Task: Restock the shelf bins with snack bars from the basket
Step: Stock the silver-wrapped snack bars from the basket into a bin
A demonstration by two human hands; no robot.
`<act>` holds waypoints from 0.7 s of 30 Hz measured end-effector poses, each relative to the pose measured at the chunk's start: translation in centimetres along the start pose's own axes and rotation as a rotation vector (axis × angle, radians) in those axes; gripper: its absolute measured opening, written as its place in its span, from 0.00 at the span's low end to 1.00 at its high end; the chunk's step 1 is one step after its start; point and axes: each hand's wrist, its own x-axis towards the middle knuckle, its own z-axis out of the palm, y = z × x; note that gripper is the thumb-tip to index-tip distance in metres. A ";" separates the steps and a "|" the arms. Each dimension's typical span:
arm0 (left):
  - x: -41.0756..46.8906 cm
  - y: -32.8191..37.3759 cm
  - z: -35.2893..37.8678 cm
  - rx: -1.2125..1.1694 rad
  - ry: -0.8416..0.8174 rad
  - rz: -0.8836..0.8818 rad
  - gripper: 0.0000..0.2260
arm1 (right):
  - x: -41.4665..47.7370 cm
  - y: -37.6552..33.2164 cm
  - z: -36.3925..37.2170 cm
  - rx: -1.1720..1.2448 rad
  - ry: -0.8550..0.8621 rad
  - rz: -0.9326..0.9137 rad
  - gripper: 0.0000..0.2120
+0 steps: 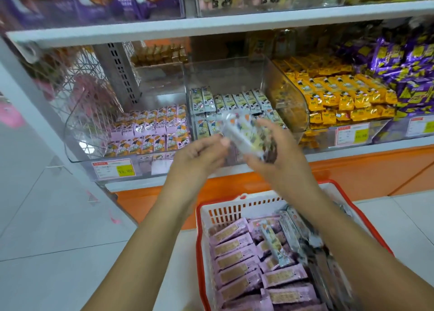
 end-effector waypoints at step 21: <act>3.5 -0.3 -2.8 0.373 0.287 0.132 0.18 | 20.8 1.7 8.6 -0.253 -0.172 0.182 0.25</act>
